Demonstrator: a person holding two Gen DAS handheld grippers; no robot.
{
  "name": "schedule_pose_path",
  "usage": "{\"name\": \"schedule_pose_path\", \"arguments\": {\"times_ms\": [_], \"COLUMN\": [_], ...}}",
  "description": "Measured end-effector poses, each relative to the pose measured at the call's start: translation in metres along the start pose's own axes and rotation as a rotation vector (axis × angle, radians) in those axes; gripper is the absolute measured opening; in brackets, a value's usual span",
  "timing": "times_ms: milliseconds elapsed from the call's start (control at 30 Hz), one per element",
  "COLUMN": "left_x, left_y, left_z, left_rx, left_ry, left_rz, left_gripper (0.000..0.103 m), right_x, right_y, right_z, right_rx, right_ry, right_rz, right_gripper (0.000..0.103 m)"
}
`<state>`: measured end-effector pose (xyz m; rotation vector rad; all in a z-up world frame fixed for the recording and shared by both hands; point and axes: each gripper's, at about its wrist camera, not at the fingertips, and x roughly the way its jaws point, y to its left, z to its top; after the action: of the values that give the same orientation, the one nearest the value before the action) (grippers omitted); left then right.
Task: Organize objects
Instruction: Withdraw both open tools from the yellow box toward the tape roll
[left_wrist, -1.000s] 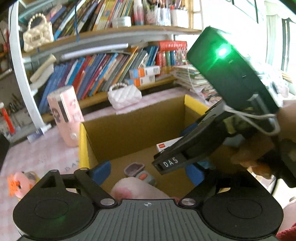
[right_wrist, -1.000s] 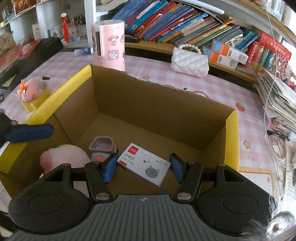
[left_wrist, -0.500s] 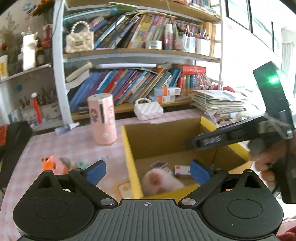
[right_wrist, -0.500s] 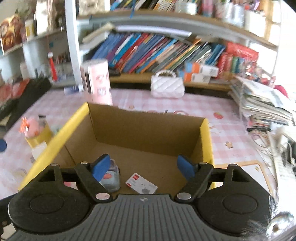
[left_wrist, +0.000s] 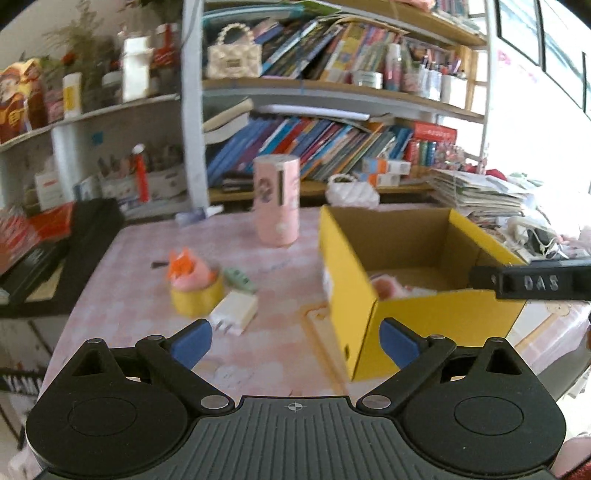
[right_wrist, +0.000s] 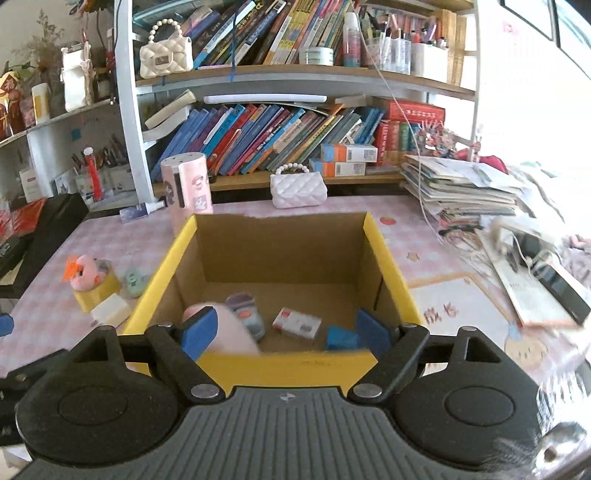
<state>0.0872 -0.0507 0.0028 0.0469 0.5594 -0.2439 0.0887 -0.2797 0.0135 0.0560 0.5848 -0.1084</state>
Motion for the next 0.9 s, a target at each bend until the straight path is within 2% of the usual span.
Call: {"name": "schedule_pose_path", "arguments": {"times_ms": [333,633,900], "left_x": [-0.044,-0.078,-0.095], "left_y": [0.037,0.064,0.081], "left_z": [-0.038,-0.067,-0.083], "left_rx": [-0.024,-0.018,-0.020], "left_ry": [0.069,0.112,0.141], "left_rz": [0.047,0.096,0.123], "left_gripper": [0.099,0.099,0.099], "right_x": [-0.034,-0.052,-0.065], "right_y": [0.069,0.115,0.147], "right_z": [-0.060,-0.098,-0.114], "right_rx": [-0.110,-0.138,-0.167], "right_ry": [0.066,0.148,0.169], "right_rz": [-0.020,0.066,0.132], "right_gripper": [0.082,0.082,0.083]}}
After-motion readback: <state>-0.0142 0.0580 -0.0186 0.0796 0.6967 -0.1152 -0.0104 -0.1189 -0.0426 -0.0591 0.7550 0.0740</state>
